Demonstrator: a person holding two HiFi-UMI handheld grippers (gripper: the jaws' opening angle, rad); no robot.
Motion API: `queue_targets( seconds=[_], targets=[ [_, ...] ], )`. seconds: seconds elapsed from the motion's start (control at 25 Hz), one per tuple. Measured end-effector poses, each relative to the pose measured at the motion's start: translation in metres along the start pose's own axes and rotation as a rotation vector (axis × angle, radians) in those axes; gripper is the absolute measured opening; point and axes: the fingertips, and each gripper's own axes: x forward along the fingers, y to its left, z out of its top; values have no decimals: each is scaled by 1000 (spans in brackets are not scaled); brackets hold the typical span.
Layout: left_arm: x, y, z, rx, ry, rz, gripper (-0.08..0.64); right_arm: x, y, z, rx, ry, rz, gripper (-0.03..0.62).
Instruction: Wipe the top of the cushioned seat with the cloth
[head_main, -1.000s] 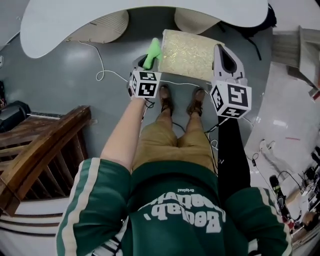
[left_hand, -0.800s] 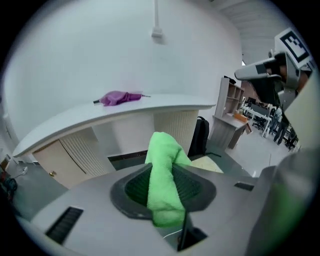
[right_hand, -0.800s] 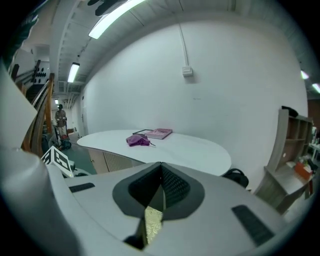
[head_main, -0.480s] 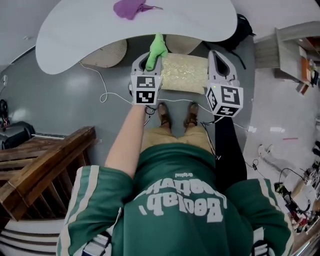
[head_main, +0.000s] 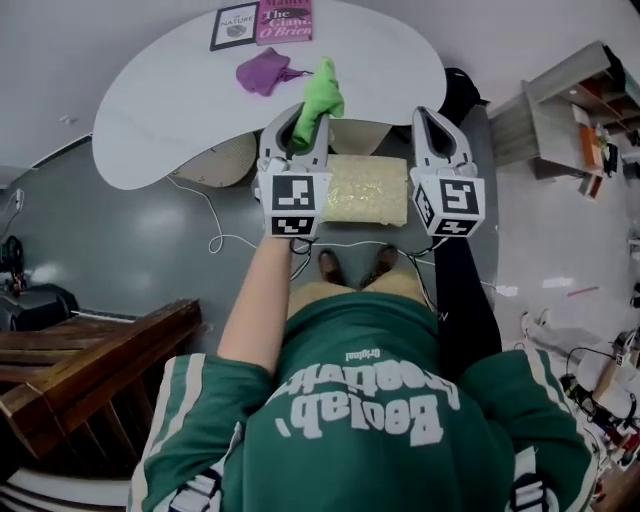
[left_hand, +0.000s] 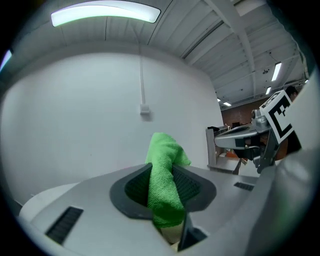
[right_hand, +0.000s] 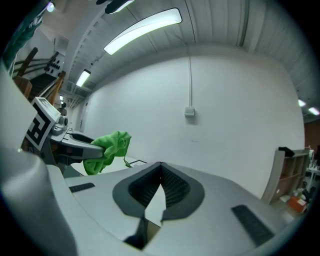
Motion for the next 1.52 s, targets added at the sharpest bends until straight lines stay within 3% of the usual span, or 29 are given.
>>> queue_targets(
  seconds=[0.2, 0.4, 0.8, 1.52],
  targets=[
    [-13, 13, 50, 48, -89, 30, 124, -6, 7, 42, -19, -74, 24, 6],
    [-22, 17, 68, 48, -130, 43, 124, -12, 13, 57, -34, -102, 34, 8],
    [-34, 11, 77, 55, -145, 49, 126, -26, 25, 54, -93, -83, 83, 6],
    [-57, -6, 76, 30, -165, 31, 126, -45, 43, 59, -86, -113, 81, 6]
  ],
)
